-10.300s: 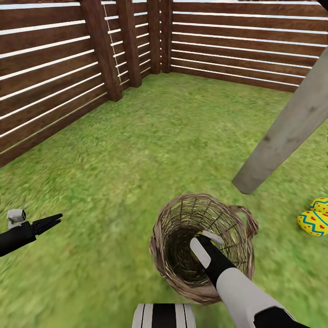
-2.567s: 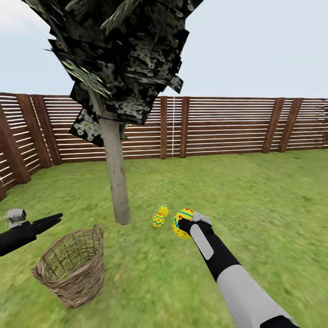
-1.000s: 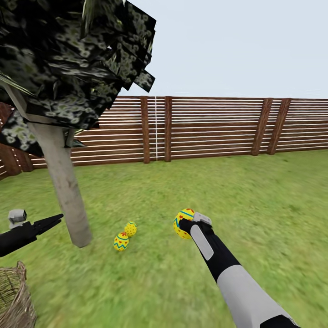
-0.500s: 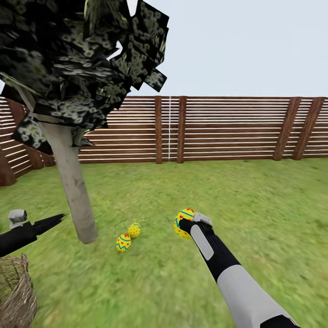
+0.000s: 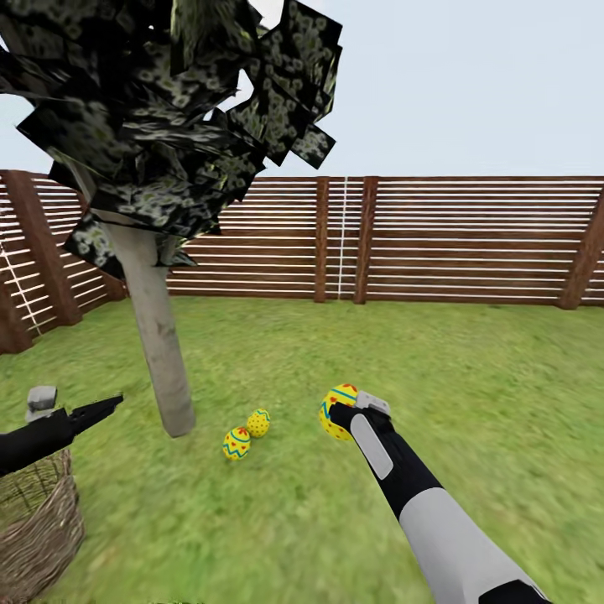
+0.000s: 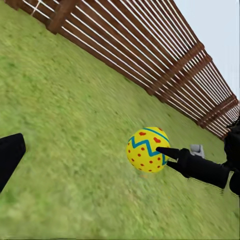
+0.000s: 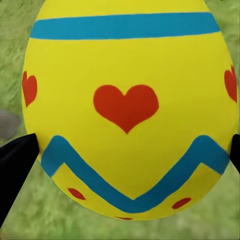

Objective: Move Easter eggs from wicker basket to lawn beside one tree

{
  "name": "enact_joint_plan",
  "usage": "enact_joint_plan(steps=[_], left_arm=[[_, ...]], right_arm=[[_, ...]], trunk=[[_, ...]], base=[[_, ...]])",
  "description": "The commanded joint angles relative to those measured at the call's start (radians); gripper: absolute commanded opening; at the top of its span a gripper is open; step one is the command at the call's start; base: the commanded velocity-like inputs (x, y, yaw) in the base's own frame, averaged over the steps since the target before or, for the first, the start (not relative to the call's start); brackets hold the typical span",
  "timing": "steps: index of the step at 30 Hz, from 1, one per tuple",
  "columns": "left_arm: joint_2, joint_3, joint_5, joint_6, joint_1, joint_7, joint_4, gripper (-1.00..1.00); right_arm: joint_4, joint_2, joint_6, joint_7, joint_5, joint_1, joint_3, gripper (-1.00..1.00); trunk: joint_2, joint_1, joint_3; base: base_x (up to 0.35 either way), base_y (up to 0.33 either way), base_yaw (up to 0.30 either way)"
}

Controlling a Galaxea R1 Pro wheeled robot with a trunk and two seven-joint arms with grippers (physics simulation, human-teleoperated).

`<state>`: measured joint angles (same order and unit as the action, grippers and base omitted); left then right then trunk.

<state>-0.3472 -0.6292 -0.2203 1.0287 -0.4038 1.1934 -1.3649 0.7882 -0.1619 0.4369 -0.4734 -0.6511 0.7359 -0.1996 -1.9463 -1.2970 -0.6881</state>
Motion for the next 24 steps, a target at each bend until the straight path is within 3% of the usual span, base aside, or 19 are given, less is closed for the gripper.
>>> enact_joint_plan(steps=[1,6,9,11,15,17,19,20,24], left_arm=[[0.003,0.018,-0.001,0.007,-0.001,-0.034,0.0,1.0],[0.017,0.12,-0.003,0.008,-0.001,-0.227,0.0,1.0],[0.054,0.139,-0.002,0.008,-0.003,-0.374,0.0,1.0],[0.07,0.152,-0.002,0.008,-0.005,-0.486,0.0,1.0],[0.085,0.244,-0.007,0.007,-0.013,-0.777,-0.001,1.0],[0.106,0.262,-0.008,0.008,-0.015,-0.892,-0.007,1.0],[0.119,0.275,-0.006,0.008,-0.016,-0.94,-0.011,1.0],[0.121,0.303,-0.006,0.009,-0.016,-0.95,-0.013,1.0],[0.118,0.479,-0.006,0.012,-0.017,-0.956,-0.017,1.0]], right_arm=[[0.002,0.001,0.002,-0.008,-0.008,0.0,-0.003,-1.0],[0.002,0.002,0.003,-0.01,-0.008,0.0,-0.003,-1.0],[0.002,0.002,0.004,-0.01,-0.008,0.0,-0.002,-1.0],[0.002,0.002,0.005,-0.01,-0.008,0.0,-0.004,-1.0],[0.002,0.0,0.007,-0.014,-0.007,0.0,-0.009,-1.0],[0.002,-0.002,0.008,-0.017,-0.007,0.0,-0.012,-1.0],[0.0,-0.004,0.009,-0.019,-0.007,0.0,-0.013,-1.0],[-0.006,-0.006,0.009,-0.019,-0.007,0.0,-0.014,-1.0],[-0.057,-0.013,0.008,-0.019,-0.005,0.0,-0.015,-1.0]], trunk=[[0.0,0.0,-0.001],[0.0,0.0,-0.001],[0.0,0.0,-0.001],[0.0,0.0,-0.001],[0.0,0.0,-0.001],[0.0,0.0,-0.001],[0.0,0.0,-0.001],[0.0,0.0,-0.001],[0.0,0.0,-0.001]], base=[[0.089,-0.334,0.287],[0.089,-0.334,0.287],[0.089,-0.334,0.287],[0.089,-0.334,0.287],[0.053,-0.335,0.287],[0.007,-0.335,0.287],[0.001,-0.227,0.288],[0.001,-0.083,0.289],[0.0,-0.02,0.29]])
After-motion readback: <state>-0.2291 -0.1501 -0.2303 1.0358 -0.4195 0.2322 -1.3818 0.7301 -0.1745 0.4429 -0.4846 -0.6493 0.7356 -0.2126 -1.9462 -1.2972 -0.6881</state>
